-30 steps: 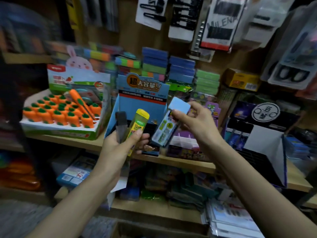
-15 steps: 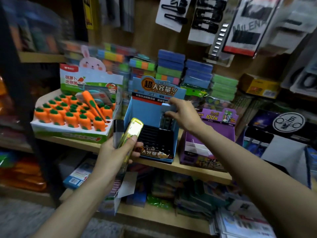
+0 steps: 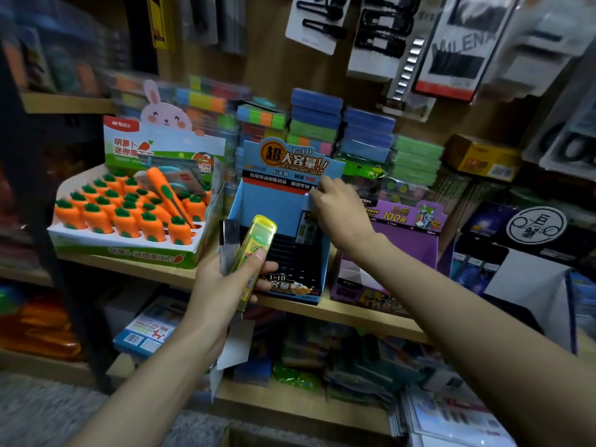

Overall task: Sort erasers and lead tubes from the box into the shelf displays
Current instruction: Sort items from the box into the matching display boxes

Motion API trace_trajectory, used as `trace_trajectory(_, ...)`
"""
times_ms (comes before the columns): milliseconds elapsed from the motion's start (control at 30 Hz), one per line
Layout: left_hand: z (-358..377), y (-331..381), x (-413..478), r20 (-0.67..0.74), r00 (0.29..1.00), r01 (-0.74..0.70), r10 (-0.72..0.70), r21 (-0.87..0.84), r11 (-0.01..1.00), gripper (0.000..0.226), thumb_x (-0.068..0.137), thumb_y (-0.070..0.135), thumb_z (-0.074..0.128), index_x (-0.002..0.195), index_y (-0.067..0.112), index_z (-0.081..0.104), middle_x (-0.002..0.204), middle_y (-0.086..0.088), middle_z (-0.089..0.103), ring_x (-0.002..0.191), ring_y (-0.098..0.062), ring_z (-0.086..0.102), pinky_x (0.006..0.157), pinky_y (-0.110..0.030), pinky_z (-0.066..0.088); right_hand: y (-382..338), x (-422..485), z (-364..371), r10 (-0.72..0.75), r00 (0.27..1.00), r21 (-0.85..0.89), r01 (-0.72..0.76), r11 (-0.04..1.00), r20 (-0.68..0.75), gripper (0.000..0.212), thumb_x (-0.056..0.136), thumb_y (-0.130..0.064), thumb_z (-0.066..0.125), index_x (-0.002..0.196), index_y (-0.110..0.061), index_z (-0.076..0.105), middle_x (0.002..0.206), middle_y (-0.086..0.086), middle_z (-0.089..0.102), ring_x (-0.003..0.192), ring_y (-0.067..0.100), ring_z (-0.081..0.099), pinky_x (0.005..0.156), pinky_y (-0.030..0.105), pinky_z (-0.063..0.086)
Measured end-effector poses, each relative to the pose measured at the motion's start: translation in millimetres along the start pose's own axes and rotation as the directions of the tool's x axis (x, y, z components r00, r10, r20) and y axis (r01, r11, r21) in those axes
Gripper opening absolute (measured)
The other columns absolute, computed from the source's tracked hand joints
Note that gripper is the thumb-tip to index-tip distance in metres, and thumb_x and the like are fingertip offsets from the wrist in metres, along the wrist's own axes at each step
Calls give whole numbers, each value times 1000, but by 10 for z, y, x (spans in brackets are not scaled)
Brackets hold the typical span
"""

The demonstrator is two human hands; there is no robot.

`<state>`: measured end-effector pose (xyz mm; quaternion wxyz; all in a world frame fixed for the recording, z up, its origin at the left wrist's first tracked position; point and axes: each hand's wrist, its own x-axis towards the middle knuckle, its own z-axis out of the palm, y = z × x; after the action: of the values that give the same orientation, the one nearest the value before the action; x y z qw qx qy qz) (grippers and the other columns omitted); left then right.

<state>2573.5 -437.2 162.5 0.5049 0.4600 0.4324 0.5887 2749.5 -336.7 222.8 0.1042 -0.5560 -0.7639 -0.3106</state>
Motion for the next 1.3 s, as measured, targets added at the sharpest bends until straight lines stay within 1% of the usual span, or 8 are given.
trace_trajectory(133, 85, 10, -23, 24, 999, 46, -45, -39, 998, 13, 87, 31, 61, 96, 23, 65, 83, 5, 75, 59, 0, 65, 46, -13, 46, 27, -79, -29, 1, 999, 90, -6, 996, 48, 29, 92, -6, 45, 121, -5, 50, 113, 12, 51, 101, 30, 48, 79, 36, 36)
trace_trajectory(233, 191, 14, -51, 68, 996, 55, -51, -58, 997, 16, 86, 31, 61, 99, 23, 64, 84, 4, 75, 60, -1, 65, 48, -14, 46, -16, -317, -186, 140, 990, 452, -115, 884, -22, 29, 96, -15, 47, 122, -5, 54, 112, 12, 56, 103, 27, 50, 85, 37, 40)
trace_trajectory(333, 347, 2, -102, 129, 989, 75, -67, -62, 995, 16, 85, 33, 61, 99, 24, 64, 84, 4, 75, 62, -2, 66, 48, -14, 46, -69, -656, -398, 320, 927, 886, -308, 348, 197, 21, 95, -23, 51, 95, -10, 67, 92, 6, 66, 87, 15, 58, 79, 32, 44)
trace_trajectory(400, 475, -14, -147, 185, 980, 95, -80, -73, 993, 14, 85, 32, 62, 96, 24, 66, 82, 3, 75, 61, -3, 66, 48, -14, 46, -60, -864, -468, 272, 879, 916, -401, -18, 391, 20, 94, -24, 54, 90, -10, 68, 86, 5, 66, 80, 12, 58, 76, 30, 45)
trace_trajectory(567, 809, -45, -228, 293, 947, 160, -134, -65, 985, 36, 78, 45, 59, 101, 19, 64, 79, 0, 74, 60, -10, 68, 43, -16, 44, 209, -1168, -529, 279, 845, 883, -390, -261, 456, 12, 92, -12, 56, 84, -8, 63, 54, -9, 61, 54, 2, 55, 56, 16, 45)
trace_trajectory(733, 964, -137, -153, 260, 943, 241, -209, -98, 965, 17, 97, 36, 42, 98, 19, 46, 73, -6, 74, 45, -15, 65, 32, -16, 39, 1038, -1202, -613, 605, 764, 956, -293, 19, 223, 11, 89, -7, 60, 84, -16, 62, 61, -8, 64, 58, 1, 61, 54, 15, 46)
trace_trajectory(900, 1062, -232, -150, 279, 941, 219, -191, -71, 973, 9, 99, 26, 42, 92, 19, 40, 64, -2, 71, 40, -16, 60, 30, -17, 36, 1391, -1282, -367, 570, 821, 781, -378, 497, 34, 13, 86, -10, 65, 97, -14, 61, 76, -8, 61, 74, 8, 58, 65, 15, 46)
trace_trajectory(1300, 1261, -303, -144, 395, 906, 152, -156, 40, 988, 25, 99, 34, 37, 89, 18, 53, 64, 0, 55, 51, -10, 48, 48, -21, 41, 1198, -1523, -182, 453, 890, 505, -415, 756, 53, 26, 90, -14, 59, 114, -7, 62, 109, 10, 51, 106, 24, 47, 89, 23, 32)
